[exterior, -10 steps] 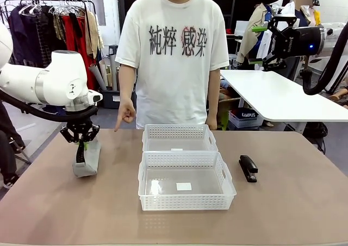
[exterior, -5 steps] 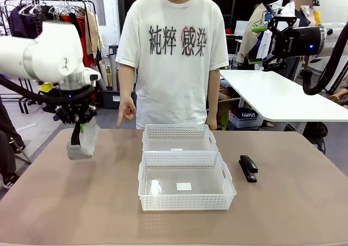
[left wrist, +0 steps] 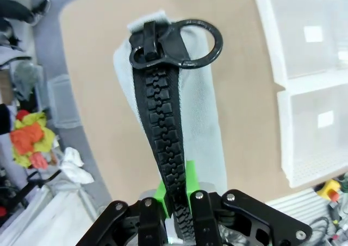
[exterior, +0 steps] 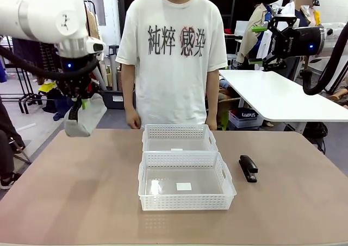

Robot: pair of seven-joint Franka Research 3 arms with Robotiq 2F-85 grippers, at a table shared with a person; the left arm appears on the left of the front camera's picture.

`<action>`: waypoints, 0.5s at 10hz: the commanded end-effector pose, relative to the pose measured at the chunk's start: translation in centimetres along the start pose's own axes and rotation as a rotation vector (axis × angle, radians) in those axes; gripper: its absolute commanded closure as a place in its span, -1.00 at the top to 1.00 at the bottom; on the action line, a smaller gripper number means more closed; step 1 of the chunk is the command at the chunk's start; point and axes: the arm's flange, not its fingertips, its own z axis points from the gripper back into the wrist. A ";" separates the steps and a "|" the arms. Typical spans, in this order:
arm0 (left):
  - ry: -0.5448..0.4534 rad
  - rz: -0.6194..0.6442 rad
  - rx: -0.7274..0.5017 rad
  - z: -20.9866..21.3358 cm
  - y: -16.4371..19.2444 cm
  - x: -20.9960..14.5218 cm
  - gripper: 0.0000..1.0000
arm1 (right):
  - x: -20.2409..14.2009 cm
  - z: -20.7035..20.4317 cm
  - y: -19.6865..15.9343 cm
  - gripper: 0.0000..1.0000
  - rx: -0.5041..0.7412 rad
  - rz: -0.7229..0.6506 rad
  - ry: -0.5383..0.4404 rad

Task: Distribute items into two baskets.
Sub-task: Pick up the Pencil pouch that the person points to.

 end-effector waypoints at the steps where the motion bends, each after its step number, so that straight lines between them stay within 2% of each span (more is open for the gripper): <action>1: -0.022 0.005 0.019 3.3 -0.3 0.9 -1.00 | 0.0 0.0 0.0 1.00 0.002 0.010 0.001; 5: -0.077 0.041 0.019 10.1 -0.8 1.7 -1.00 | 0.0 0.0 0.0 1.00 0.002 0.010 0.001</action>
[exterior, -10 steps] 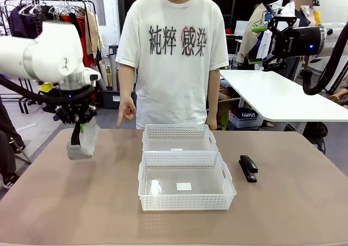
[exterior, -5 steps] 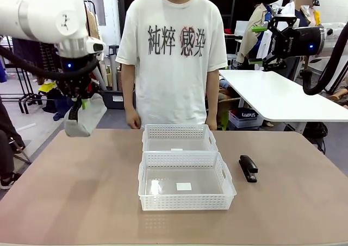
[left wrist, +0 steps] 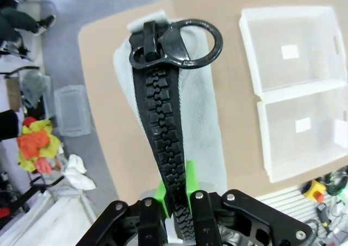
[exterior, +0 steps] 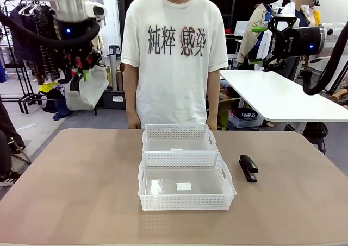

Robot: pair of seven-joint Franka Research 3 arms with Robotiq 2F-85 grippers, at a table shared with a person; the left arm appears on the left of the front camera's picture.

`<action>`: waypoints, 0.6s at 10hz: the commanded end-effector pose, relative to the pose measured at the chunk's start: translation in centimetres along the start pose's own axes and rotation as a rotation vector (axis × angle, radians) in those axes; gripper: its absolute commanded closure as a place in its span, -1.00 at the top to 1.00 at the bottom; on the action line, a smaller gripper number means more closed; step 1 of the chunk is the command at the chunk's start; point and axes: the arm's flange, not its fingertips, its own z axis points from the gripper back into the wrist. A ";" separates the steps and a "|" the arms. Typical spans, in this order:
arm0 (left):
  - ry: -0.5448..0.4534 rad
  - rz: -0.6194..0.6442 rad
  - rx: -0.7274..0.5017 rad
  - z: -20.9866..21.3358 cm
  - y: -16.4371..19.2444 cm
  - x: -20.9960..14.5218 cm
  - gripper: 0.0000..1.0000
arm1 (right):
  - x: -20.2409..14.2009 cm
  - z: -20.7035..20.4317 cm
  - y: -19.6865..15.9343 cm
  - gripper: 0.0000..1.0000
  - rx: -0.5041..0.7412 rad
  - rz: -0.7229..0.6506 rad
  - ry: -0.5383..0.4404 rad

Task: Distribute items into two baskets.
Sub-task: Pick up the Pencil pouch that the person points to, then move the picked Pencil pouch towards the Organizing basket indicated by the person, stopping as directed.

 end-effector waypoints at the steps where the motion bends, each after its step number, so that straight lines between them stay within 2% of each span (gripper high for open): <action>1: 0.009 0.010 0.040 2.6 -0.3 1.2 -1.00 | 0.0 0.0 0.0 1.00 0.002 0.010 0.001; 3: 0.001 0.021 0.040 4.1 -0.6 1.0 -1.00 | 0.0 0.0 0.0 1.00 0.002 0.010 0.001; 4: -0.005 0.006 0.012 2.7 -0.2 0.3 -1.00 | 0.0 0.0 0.0 1.00 0.002 0.010 0.001; 6: -0.005 0.006 0.012 2.7 -0.2 0.3 -1.00 | 0.0 0.0 0.0 1.00 0.002 0.010 0.001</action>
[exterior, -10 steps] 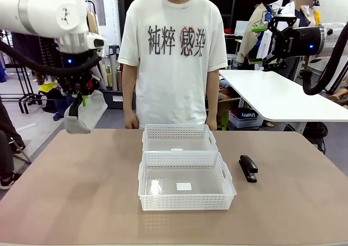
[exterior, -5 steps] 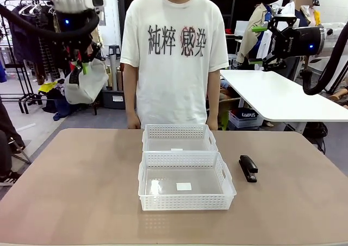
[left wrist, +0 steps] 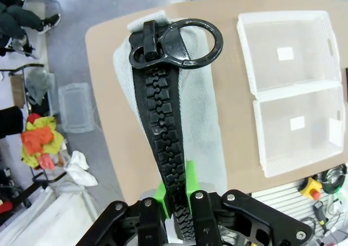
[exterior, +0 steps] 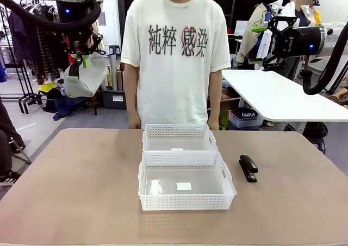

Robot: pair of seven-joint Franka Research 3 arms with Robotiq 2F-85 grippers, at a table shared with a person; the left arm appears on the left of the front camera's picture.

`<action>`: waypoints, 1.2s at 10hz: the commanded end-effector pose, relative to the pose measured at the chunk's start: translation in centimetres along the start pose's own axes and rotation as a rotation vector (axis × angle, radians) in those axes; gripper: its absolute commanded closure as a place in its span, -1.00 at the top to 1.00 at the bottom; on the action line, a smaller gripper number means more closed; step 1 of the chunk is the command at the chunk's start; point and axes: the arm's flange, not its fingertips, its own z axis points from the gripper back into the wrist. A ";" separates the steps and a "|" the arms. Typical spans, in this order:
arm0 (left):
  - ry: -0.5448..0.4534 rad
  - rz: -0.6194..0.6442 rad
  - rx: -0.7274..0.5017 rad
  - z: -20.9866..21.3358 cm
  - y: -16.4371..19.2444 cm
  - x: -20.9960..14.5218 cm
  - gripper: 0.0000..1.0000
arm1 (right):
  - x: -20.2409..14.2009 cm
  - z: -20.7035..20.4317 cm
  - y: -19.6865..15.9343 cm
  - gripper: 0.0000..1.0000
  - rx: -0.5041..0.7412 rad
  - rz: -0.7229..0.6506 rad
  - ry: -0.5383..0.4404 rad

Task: Distribute items into two baskets.
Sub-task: Move the picked Pencil pouch towards the Organizing basket indicated by the person, stopping as directed.

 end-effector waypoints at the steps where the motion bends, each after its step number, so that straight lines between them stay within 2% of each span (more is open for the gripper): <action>1: -0.012 0.000 -0.004 -0.3 0.3 -0.2 -1.00 | 0.0 0.0 0.0 1.00 0.002 0.010 0.001; 12: -0.012 0.000 -0.004 -0.3 0.3 -0.2 -1.00 | 0.0 0.0 0.0 1.00 0.002 0.010 0.001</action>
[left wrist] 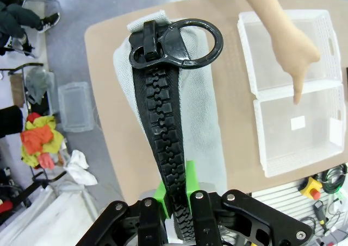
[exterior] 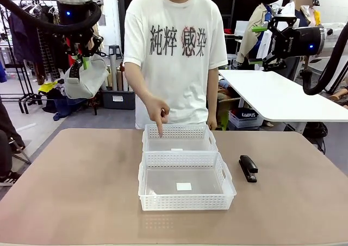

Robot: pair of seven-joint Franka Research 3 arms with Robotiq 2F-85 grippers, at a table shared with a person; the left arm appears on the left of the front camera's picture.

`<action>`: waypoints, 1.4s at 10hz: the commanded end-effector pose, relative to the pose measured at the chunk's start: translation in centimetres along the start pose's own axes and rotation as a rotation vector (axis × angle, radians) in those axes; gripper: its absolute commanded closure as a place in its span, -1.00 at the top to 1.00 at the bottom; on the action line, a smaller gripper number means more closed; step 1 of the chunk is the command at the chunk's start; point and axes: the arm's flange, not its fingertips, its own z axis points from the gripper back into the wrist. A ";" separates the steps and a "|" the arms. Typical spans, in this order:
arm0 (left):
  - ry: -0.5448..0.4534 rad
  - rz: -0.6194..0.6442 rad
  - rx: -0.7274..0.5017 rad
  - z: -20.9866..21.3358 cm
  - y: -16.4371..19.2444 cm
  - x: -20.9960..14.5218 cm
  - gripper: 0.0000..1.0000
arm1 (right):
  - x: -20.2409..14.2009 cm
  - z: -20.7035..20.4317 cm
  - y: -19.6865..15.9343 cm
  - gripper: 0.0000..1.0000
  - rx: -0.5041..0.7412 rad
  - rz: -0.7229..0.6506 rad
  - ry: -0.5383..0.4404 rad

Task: Distribute items into two baskets.
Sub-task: Move the picked Pencil pouch towards the Organizing basket indicated by the person, stopping as directed.

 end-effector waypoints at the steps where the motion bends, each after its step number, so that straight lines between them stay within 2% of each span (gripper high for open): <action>1: -0.017 0.000 -0.004 0.0 0.3 -0.3 -1.00 | 0.0 0.0 0.0 1.00 0.002 0.010 0.001; 11: 0.000 0.000 0.000 0.0 0.0 0.0 -1.00 | 0.0 0.0 0.0 1.00 0.002 0.010 0.001; 12: 0.008 -0.114 -0.023 0.2 -0.1 -0.3 -1.00 | 0.0 0.0 0.0 1.00 0.002 0.010 0.001; 14: -0.043 -0.334 -0.027 1.0 -1.6 -0.8 -1.00 | 0.0 0.0 0.0 1.00 0.002 0.010 0.001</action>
